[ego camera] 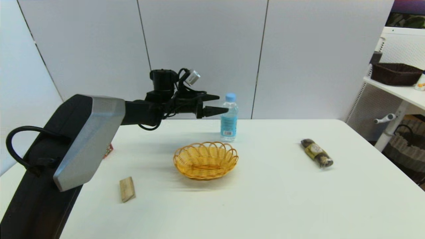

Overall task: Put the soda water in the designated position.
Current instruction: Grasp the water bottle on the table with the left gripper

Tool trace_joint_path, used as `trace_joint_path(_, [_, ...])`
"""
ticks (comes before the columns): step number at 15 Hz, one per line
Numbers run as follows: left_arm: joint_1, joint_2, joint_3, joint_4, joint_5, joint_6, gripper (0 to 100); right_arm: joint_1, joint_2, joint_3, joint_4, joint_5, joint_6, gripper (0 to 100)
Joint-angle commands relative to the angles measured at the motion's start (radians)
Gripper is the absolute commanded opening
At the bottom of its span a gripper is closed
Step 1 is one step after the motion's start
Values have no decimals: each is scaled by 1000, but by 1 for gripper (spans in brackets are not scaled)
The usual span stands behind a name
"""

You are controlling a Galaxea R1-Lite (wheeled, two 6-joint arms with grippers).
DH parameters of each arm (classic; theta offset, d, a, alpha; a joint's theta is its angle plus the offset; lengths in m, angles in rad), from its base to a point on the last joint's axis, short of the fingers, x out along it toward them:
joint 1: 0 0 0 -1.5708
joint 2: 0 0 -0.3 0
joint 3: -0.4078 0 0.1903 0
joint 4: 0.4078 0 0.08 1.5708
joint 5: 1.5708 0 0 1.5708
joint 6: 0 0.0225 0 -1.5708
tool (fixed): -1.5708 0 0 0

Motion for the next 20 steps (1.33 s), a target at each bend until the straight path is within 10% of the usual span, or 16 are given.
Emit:
trace_joint_path(1, [1, 55, -13, -3, 0, -5, 100, 0, 1, 0, 0, 1, -1, 100])
trace_joint_path(20, [-59, 111, -13, -130, 57, -176, 100, 0, -2, 0, 0, 1, -1, 100])
